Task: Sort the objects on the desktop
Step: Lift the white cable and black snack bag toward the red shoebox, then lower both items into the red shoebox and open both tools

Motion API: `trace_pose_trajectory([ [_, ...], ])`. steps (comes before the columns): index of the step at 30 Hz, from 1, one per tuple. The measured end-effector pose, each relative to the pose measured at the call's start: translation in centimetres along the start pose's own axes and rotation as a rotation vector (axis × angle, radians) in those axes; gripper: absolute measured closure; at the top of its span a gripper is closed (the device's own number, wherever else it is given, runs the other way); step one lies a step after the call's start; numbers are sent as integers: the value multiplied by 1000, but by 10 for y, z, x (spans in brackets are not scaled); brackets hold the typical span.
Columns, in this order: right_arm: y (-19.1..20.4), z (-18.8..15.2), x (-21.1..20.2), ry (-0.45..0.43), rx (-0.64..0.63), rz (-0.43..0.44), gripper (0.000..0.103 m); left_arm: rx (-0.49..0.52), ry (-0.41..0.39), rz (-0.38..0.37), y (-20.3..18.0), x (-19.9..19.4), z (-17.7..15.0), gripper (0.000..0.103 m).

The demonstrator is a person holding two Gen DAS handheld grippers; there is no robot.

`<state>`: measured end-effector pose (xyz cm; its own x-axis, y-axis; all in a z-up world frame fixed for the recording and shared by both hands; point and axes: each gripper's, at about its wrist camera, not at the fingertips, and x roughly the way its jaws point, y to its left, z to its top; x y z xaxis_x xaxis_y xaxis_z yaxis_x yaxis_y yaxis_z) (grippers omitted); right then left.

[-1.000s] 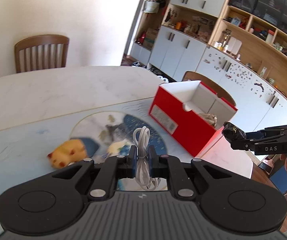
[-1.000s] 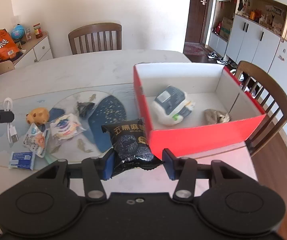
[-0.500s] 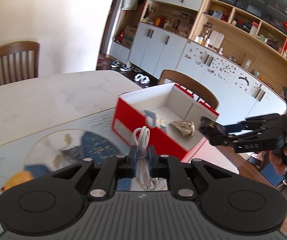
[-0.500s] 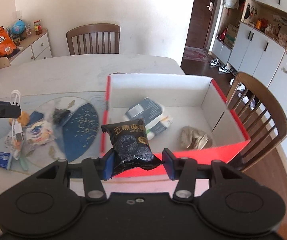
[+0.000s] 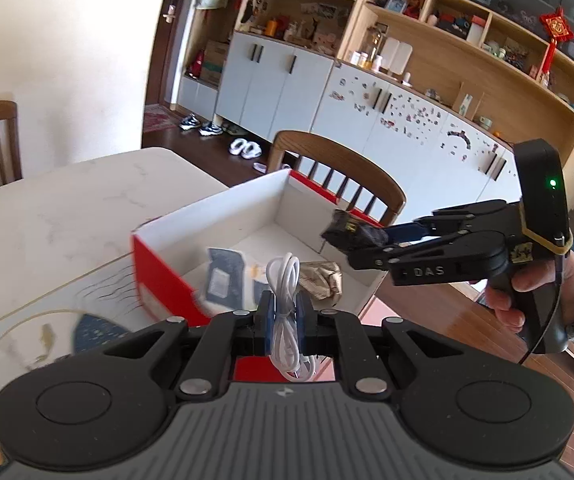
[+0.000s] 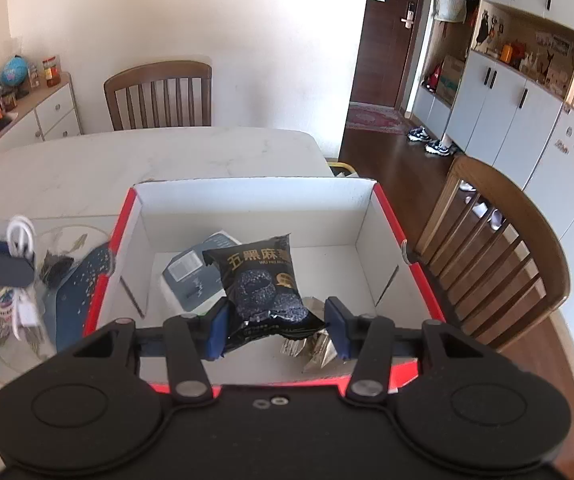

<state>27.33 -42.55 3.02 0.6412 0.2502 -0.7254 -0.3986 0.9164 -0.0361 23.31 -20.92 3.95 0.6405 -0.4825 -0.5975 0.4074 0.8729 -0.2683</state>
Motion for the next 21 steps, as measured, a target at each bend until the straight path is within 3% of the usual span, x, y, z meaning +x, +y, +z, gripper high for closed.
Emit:
trace_pose_trajectory([
  [21, -36, 18, 53, 35, 56, -5, 54, 10, 134, 10, -16, 96, 26, 93],
])
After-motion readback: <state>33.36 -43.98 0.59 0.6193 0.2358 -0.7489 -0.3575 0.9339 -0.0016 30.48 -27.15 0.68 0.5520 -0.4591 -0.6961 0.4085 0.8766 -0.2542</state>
